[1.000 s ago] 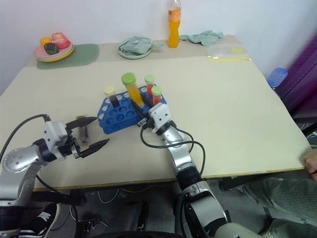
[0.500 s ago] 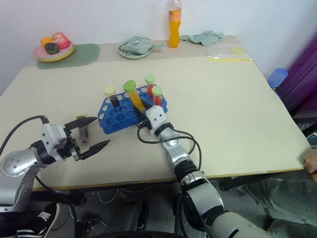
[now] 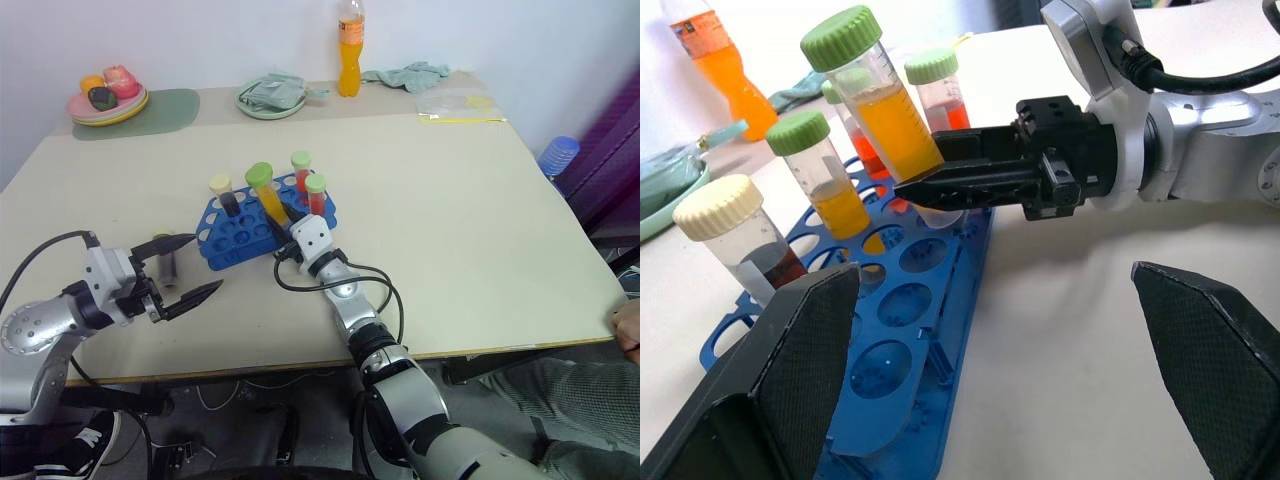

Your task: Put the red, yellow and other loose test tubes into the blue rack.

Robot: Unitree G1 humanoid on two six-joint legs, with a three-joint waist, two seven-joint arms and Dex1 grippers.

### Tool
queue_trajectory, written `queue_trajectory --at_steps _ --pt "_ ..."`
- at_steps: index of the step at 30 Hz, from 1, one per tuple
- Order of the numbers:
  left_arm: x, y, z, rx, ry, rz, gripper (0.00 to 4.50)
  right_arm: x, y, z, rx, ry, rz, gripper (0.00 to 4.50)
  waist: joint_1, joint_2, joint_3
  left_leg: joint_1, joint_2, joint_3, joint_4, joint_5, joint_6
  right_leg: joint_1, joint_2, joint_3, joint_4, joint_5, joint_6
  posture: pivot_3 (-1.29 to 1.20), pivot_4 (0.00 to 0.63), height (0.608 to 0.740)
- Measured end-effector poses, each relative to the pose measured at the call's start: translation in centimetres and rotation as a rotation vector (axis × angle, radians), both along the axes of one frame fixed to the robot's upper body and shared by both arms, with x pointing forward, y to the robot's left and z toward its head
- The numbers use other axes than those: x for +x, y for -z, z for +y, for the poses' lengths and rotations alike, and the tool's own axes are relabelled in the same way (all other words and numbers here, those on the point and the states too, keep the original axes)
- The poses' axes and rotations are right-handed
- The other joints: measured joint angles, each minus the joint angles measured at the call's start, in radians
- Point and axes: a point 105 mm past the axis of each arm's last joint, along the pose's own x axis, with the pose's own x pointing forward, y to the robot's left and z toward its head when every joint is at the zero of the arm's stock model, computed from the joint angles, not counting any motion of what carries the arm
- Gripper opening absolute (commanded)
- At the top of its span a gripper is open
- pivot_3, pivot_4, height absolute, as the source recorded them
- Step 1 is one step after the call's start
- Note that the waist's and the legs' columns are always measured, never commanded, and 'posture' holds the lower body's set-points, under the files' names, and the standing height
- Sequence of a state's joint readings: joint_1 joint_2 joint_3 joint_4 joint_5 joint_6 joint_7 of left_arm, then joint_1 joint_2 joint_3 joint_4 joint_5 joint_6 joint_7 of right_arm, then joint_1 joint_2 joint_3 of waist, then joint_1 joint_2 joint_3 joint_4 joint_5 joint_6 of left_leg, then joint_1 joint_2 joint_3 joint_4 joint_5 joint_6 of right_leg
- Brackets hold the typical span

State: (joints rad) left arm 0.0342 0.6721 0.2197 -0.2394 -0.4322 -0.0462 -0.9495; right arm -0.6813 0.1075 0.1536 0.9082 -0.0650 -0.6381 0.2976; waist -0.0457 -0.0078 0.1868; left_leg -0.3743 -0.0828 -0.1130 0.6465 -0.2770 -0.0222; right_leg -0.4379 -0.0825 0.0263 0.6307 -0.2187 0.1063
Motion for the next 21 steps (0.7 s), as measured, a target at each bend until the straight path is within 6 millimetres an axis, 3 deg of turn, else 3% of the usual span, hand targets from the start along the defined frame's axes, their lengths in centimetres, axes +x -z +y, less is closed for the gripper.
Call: queue_trajectory --at_steps 9,16,17,21 --pt "-0.1 0.1 0.0 -0.002 -0.01 0.005 4.5 0.6 0.0 0.2 -0.024 0.006 0.008 0.86 0.0 0.0 0.0 0.0 0.0 0.0 0.0 0.0 0.0 0.0 0.0 0.0 0.0 0.0 0.0 0.0 0.15 0.74" --pt "0.0 0.2 0.0 -0.002 -0.015 0.013 4.5 0.4 0.4 -0.4 0.031 -0.061 0.07 4.22 -0.001 0.0 0.0 0.0 0.001 0.0 0.0 0.0 0.0 0.0 0.001 0.0 0.0 0.0 -0.001 0.0 0.15 0.74" --pt "0.0 0.2 0.0 0.0 -0.015 0.013 4.5 0.3 0.4 -0.3 0.033 -0.068 0.067 4.46 -0.002 0.0 0.0 0.0 0.001 0.0 0.0 0.0 0.0 0.0 0.001 0.0 0.0 0.0 -0.001 0.0 0.15 0.74" --pt "0.0 0.2 0.0 0.001 -0.019 0.014 4.5 -0.4 0.0 -1.1 0.025 -0.077 0.018 4.46 0.002 0.0 0.0 0.0 0.001 0.0 0.0 0.0 0.0 0.0 0.001 0.0 0.0 0.0 -0.001 0.0 0.15 0.74"
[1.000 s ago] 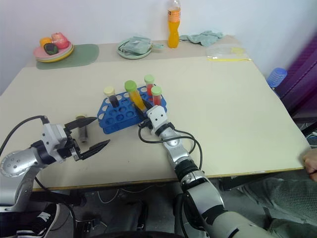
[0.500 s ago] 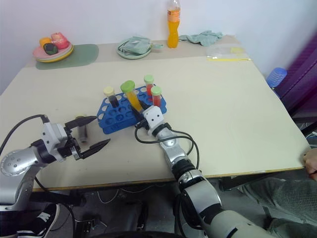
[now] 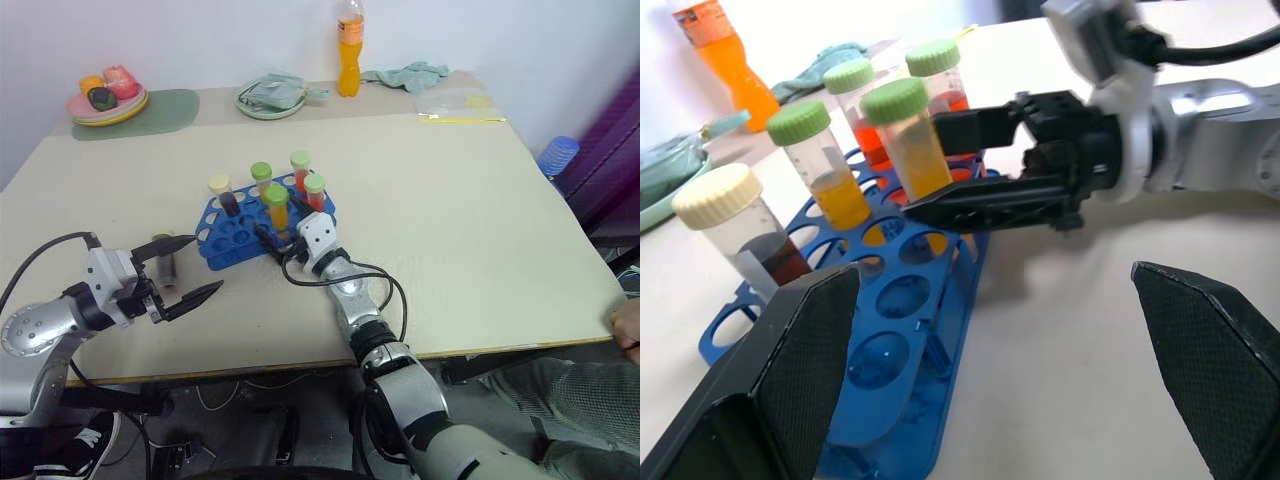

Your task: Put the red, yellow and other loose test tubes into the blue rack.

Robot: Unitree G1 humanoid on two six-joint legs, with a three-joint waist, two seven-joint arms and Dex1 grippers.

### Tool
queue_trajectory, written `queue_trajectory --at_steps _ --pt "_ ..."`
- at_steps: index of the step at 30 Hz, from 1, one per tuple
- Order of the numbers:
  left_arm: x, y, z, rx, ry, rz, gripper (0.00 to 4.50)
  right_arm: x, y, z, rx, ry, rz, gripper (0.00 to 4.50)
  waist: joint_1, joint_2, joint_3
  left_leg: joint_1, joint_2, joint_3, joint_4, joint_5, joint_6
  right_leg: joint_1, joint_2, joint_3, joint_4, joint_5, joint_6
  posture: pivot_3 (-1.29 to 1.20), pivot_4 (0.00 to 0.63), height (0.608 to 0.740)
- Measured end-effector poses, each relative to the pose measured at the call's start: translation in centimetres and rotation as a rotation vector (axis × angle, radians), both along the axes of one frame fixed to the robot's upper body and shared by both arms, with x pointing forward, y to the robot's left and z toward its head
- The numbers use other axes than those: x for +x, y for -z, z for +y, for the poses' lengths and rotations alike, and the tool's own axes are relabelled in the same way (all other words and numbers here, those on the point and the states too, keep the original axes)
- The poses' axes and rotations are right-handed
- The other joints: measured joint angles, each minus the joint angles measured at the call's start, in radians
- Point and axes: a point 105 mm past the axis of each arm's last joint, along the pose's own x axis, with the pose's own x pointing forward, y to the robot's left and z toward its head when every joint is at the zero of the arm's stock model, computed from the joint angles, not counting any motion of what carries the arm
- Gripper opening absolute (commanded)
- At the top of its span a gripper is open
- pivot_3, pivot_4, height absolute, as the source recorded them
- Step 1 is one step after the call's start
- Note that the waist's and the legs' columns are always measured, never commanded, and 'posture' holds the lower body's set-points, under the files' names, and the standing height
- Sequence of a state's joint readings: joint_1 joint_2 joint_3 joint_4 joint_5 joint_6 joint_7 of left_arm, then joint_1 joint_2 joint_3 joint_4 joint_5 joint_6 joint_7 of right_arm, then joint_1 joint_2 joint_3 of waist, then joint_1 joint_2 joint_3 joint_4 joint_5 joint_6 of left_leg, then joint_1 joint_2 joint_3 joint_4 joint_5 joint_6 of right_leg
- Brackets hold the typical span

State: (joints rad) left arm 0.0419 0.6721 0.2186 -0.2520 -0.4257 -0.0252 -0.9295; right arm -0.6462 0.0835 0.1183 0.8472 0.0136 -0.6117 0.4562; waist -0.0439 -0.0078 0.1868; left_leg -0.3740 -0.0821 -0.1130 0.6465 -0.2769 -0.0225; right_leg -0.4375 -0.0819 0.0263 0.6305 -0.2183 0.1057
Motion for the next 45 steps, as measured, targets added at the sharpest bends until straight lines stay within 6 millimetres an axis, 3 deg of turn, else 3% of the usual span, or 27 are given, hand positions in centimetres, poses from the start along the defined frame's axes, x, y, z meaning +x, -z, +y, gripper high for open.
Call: queue_trajectory --at_steps 4,8,11,13,17,20,22,24,28,34,41,45 --pt "0.1 0.2 0.3 -0.003 -0.028 0.035 4.5 -1.8 0.3 -2.1 -0.059 -0.043 -0.036 4.46 0.005 0.0 0.0 0.0 0.0 0.0 0.0 0.0 0.0 0.001 0.0 0.0 -0.001 0.0 0.0 0.0 0.15 0.74" --pt "-0.2 0.7 1.6 0.059 -0.088 0.111 4.5 -4.1 0.6 -6.7 -0.163 -0.061 -0.042 4.46 0.005 0.0 0.0 0.0 0.0 0.0 0.0 0.0 0.001 0.001 0.0 0.0 -0.001 0.0 0.0 0.0 0.15 0.74" --pt "0.5 0.8 3.7 0.122 -0.237 0.178 4.5 -5.8 -0.4 -10.2 -0.238 -0.079 -0.031 4.46 0.004 0.0 0.0 0.001 0.0 0.0 0.001 0.0 0.001 0.002 0.0 0.0 -0.001 0.0 0.0 0.0 0.15 0.74" --pt "1.3 0.2 4.8 0.116 -0.345 0.207 4.5 -6.6 -1.9 -11.3 -0.252 -0.123 -0.029 4.46 0.002 0.0 0.001 0.001 0.001 0.0 0.001 0.0 0.001 0.002 0.001 -0.001 -0.001 0.0 0.0 0.0 0.15 0.74" --pt "2.0 -1.8 7.2 0.111 -0.547 0.314 4.5 -8.0 -6.3 -10.7 -0.233 -0.267 -0.075 4.46 -0.003 -0.001 0.001 0.001 0.004 0.001 0.001 -0.001 0.001 0.002 0.003 -0.001 -0.001 0.0 0.0 0.0 0.15 0.74" --pt "2.0 -2.0 8.6 0.091 -0.617 0.444 4.5 -8.0 -8.7 -9.5 -0.238 -0.342 -0.115 4.46 0.001 -0.001 0.001 0.001 0.004 0.0 0.001 -0.001 0.001 0.003 0.003 -0.002 -0.001 0.0 0.0 0.0 0.15 0.74" --pt "2.1 -2.2 9.7 0.095 -0.672 0.553 4.5 -7.9 -9.6 -8.7 -0.25 -0.384 -0.135 4.46 0.005 -0.004 0.002 0.001 0.004 0.0 0.002 -0.001 0.001 0.003 0.003 -0.002 -0.001 0.0 0.0 0.0 0.15 0.74" --pt "2.7 -3.5 10.4 0.044 -0.718 0.636 4.5 -8.2 -9.9 -7.8 -0.262 -0.432 -0.155 4.46 0.013 -0.006 0.002 0.0 0.003 -0.001 0.002 -0.001 0.001 0.003 0.003 -0.003 -0.001 0.0 0.0 0.0 0.15 0.74" --pt "4.0 -5.8 9.7 -0.108 -0.718 0.795 4.5 -8.7 -9.2 -6.4 -0.272 -0.516 -0.135 4.46 0.025 -0.007 0.002 0.0 0.001 -0.001 0.002 -0.001 0.0 0.003 0.001 -0.003 -0.001 0.0 0.001 0.0 0.15 0.74" --pt "5.9 -2.2 9.8 -0.238 -0.758 1.091 4.5 -9.0 -9.2 -5.7 -0.277 -0.535 -0.131 4.46 0.023 -0.007 0.002 -0.001 0.001 -0.001 0.002 0.0 -0.002 0.0 0.001 -0.003 0.0 0.0 0.0 0.0 0.15 0.74" --pt "7.6 -1.5 9.3 -0.294 -0.818 1.17 4.5 -9.6 -9.0 -5.7 -0.267 -0.519 -0.125 4.46 0.031 -0.008 0.001 -0.002 0.0 -0.001 0.002 0.0 -0.003 -0.001 0.0 -0.002 0.0 0.0 0.0 0.0 0.15 0.74" --pt "8.1 0.5 8.0 -0.303 -0.819 1.252 4.5 -10.0 -8.9 -5.7 -0.262 -0.515 -0.118 4.46 0.03 -0.008 0.001 -0.002 0.0 -0.001 0.002 0.001 -0.003 -0.001 0.0 -0.002 0.0 0.0 0.0 0.0 0.15 0.74"
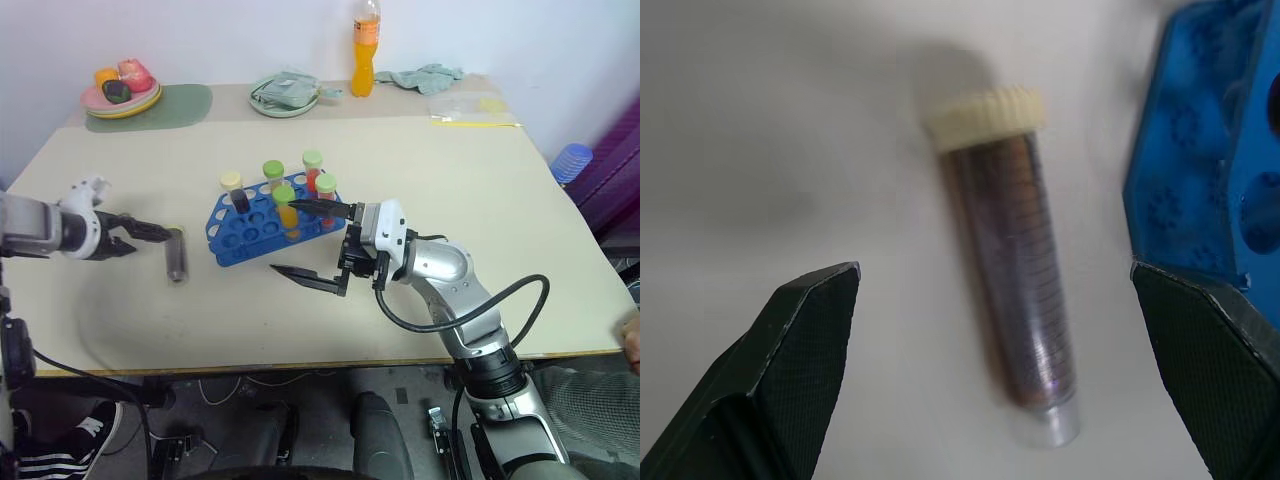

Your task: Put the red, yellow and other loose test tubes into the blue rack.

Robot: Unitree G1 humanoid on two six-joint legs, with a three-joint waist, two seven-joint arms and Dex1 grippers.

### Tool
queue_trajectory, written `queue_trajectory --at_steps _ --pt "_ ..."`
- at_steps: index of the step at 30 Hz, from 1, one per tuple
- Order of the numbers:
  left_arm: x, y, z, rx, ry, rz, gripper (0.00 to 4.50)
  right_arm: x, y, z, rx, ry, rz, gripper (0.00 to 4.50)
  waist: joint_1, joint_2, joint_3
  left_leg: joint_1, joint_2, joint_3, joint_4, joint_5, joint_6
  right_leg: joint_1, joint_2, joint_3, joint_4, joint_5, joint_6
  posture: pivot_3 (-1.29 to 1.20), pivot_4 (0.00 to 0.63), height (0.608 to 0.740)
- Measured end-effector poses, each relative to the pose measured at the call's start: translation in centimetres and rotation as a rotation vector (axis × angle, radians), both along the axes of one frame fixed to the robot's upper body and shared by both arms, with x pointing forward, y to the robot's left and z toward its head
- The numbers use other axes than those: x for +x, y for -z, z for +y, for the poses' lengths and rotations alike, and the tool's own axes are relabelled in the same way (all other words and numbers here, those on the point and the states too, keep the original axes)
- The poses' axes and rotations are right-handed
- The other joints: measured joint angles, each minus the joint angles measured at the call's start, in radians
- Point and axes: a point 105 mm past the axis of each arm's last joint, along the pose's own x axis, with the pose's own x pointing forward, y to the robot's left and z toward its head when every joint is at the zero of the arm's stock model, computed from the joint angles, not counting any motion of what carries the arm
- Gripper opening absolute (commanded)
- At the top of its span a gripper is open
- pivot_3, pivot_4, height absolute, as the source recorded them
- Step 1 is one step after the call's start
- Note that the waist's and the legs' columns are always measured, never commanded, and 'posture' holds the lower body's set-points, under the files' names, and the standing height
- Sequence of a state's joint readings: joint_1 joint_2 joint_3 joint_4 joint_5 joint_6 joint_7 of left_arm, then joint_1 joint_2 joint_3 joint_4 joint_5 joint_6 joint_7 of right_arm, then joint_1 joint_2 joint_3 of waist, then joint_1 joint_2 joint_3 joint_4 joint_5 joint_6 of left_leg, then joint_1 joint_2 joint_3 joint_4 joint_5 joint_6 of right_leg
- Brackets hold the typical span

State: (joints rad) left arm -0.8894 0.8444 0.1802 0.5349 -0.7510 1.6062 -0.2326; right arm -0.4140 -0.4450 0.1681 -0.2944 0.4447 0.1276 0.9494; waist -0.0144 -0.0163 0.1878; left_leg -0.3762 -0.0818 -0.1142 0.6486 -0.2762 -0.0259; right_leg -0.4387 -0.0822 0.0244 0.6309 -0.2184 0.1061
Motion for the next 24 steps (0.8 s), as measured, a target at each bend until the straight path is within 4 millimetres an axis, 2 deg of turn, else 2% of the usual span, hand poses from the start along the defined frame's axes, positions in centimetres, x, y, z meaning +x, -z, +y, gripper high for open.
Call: queue_trajectory --at_steps 8,11,16,17,21,24 --pt "0.2 1.1 -0.3 0.058 -0.03 0.045 4.5 -0.2 0.3 0.0 0.003 0.001 0.011 4.46 -0.001 0.0 0.0 0.0 0.0 0.0 0.0 0.0 0.0 -0.001 0.0 0.001 0.001 0.0 0.0 0.0 0.15 0.74" --pt "0.3 1.1 -0.6 0.041 -0.031 0.05 3.59 -0.2 0.3 0.1 0.005 0.003 0.011 4.5 0.001 -0.001 0.0 0.0 0.0 0.0 0.0 0.0 -0.001 -0.001 -0.001 0.001 0.001 0.0 0.0 0.0 0.15 0.74" --pt "0.2 1.5 -1.3 -0.01 -0.028 0.066 1.09 -0.1 0.3 0.1 0.004 0.004 0.01 4.5 0.0 -0.001 0.0 0.0 0.0 0.0 0.0 0.001 -0.002 -0.001 0.0 0.001 0.001 0.0 0.0 0.0 0.15 0.74" --pt "0.1 1.6 -1.2 -0.014 -0.032 0.066 0.81 -0.1 0.3 0.1 0.004 0.005 0.01 4.5 -0.003 -0.001 0.0 0.0 0.0 0.0 0.0 0.001 -0.002 -0.001 0.0 0.001 0.001 0.0 0.0 0.0 0.15 0.74" --pt "0.0 1.6 -0.6 0.005 -0.066 0.058 0.74 0.0 0.4 0.1 0.001 0.016 0.007 4.5 -0.006 -0.001 0.0 0.0 0.0 0.001 0.0 0.002 -0.004 -0.001 0.0 0.001 0.001 0.0 0.0 0.0 0.15 0.74" --pt "0.1 1.1 1.0 0.093 -0.154 -0.037 0.74 0.1 0.5 0.0 -0.003 0.029 0.004 4.5 -0.007 -0.001 0.0 0.0 0.0 0.001 -0.001 0.003 -0.005 -0.002 0.0 0.002 0.001 0.0 0.0 0.0 0.15 0.74"
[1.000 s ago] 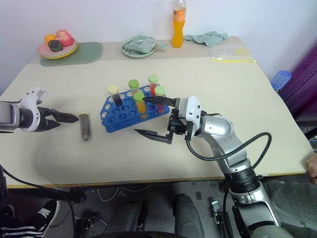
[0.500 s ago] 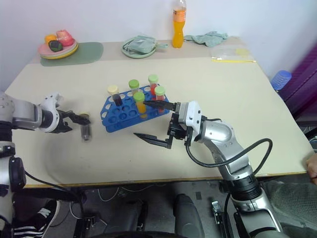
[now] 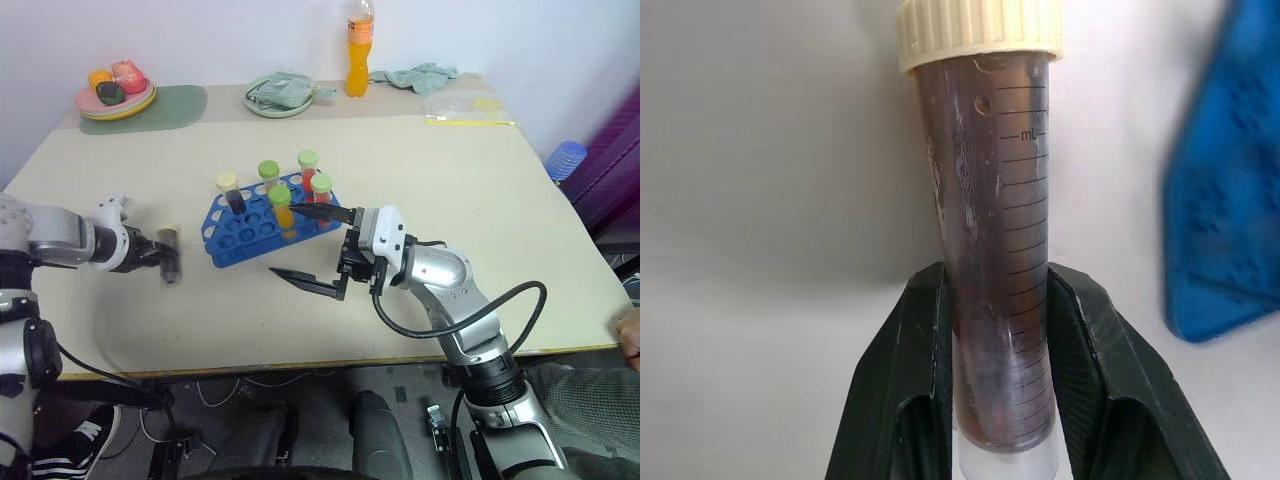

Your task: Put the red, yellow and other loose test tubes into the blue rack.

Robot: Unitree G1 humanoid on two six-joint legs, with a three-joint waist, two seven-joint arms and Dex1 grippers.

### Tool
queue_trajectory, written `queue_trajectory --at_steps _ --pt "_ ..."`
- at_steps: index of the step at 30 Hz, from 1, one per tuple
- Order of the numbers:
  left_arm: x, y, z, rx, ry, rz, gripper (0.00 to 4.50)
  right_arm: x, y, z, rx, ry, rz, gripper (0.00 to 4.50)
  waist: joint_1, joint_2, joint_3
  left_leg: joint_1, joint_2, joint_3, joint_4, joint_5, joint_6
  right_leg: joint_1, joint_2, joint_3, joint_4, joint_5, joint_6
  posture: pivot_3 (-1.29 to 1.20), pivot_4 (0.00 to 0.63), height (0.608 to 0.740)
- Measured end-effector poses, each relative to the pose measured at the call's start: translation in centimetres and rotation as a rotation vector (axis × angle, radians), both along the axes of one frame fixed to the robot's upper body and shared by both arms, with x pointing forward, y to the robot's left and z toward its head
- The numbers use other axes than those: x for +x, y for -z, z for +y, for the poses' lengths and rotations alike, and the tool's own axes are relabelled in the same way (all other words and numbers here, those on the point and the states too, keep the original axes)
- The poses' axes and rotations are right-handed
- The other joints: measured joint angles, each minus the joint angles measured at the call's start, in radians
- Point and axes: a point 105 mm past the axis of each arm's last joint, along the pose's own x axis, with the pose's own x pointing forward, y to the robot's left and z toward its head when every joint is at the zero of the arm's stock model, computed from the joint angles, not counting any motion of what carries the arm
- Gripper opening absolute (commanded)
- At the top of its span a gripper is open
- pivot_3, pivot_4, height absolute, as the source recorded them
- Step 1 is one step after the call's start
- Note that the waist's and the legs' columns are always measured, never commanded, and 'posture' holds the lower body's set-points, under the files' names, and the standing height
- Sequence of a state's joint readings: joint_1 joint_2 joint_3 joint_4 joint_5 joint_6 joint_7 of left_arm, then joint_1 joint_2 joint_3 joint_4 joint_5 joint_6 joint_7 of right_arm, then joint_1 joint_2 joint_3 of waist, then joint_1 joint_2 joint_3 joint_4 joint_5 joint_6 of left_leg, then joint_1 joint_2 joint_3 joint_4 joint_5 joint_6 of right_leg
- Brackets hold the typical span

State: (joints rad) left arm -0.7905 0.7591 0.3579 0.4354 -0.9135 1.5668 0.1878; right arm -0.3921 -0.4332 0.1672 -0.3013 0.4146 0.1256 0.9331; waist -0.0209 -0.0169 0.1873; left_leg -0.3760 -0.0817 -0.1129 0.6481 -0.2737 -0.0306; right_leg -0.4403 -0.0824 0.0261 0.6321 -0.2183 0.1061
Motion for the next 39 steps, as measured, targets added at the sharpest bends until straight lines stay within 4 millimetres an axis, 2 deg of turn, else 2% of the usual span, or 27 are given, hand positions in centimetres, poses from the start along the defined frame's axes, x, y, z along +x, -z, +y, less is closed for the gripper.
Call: queue_trajectory --at_steps 2,4,6,9,11,15,17,25,30,34,39 --pt "0.5 -1.1 0.9 0.117 -0.072 -0.185 0.74 0.1 0.1 -0.2 0.003 0.013 0.002 4.5 0.004 0.0 0.0 -0.001 0.0 0.0 0.0 0.0 -0.001 0.0 0.0 0.0 -0.001 0.0 0.0 0.0 0.15 0.74" --pt "0.7 -2.8 1.0 0.215 -0.081 -0.416 0.74 0.2 0.1 -0.3 0.004 0.023 0.001 4.5 0.007 0.0 0.0 -0.001 0.001 0.001 0.0 0.0 -0.001 0.0 -0.002 0.0 -0.002 0.001 -0.001 0.0 0.15 0.74" --pt "0.3 -4.9 0.2 0.294 -0.023 -0.637 0.74 0.3 0.1 -0.5 0.003 0.033 0.003 4.5 0.009 -0.001 0.0 -0.001 0.001 0.001 0.0 0.0 -0.001 0.0 -0.002 0.0 -0.002 0.001 -0.001 0.0 0.15 0.74" --pt "-1.2 -7.4 -2.3 0.393 0.117 -0.954 0.74 0.4 0.3 -0.8 0.001 0.046 0.006 4.5 0.011 0.0 0.0 -0.001 0.001 0.002 0.0 0.0 -0.001 0.002 -0.003 0.0 -0.004 0.0 -0.001 0.0 0.15 0.74" --pt "-2.2 -7.5 -4.0 0.432 0.197 -1.085 0.74 0.5 0.3 -1.0 -0.003 0.051 0.007 4.5 0.012 0.0 -0.001 0.001 0.001 0.003 0.0 -0.003 0.004 0.003 -0.003 0.0 -0.004 0.0 -0.001 0.0 0.15 0.74" --pt "-3.5 -6.2 -7.2 0.531 0.386 -1.257 0.74 0.5 0.7 -1.5 -0.023 0.061 0.016 4.5 0.013 0.0 -0.001 0.001 0.001 0.003 0.0 -0.004 0.006 0.004 -0.003 -0.001 -0.004 0.0 -0.001 0.0 0.15 0.74" --pt "-3.6 -5.6 -8.6 0.559 0.459 -1.31 0.74 0.5 1.0 -2.0 -0.041 0.064 0.026 4.5 0.014 0.0 -0.001 0.001 0.001 0.003 0.0 -0.004 0.006 0.005 -0.001 -0.001 -0.005 0.001 -0.001 0.0 0.15 0.74" --pt "-1.5 -2.9 -12.5 0.545 0.513 -1.397 0.74 0.6 1.1 -3.4 -0.06 0.1 0.058 4.5 0.012 0.0 -0.001 0.002 0.001 0.002 0.001 -0.004 0.007 0.006 0.0 -0.001 -0.005 0.001 -0.001 0.0 0.15 0.74" --pt "-0.3 -1.7 -13.8 0.527 0.514 -1.405 0.74 0.7 1.0 -3.7 -0.051 0.125 0.055 4.5 0.012 0.0 -0.001 0.002 0.001 0.002 0.001 -0.005 0.007 0.006 0.0 -0.001 -0.005 0.001 -0.001 0.0 0.15 0.74" --pt "-0.3 -0.5 -15.4 0.483 0.551 -1.393 0.74 0.5 1.0 -3.7 -0.05 0.131 0.053 4.5 0.011 0.0 -0.001 0.002 0.001 0.002 0.001 -0.005 0.007 0.006 0.0 -0.001 -0.004 0.001 -0.001 0.0 0.15 0.74" --pt "-0.9 -0.1 -15.6 0.472 0.562 -1.395 0.74 0.6 1.0 -4.0 -0.055 0.151 0.051 4.5 0.01 0.0 -0.001 0.002 0.001 0.002 0.001 -0.005 0.007 0.006 0.0 -0.001 -0.004 0.001 -0.001 0.0 0.15 0.74"
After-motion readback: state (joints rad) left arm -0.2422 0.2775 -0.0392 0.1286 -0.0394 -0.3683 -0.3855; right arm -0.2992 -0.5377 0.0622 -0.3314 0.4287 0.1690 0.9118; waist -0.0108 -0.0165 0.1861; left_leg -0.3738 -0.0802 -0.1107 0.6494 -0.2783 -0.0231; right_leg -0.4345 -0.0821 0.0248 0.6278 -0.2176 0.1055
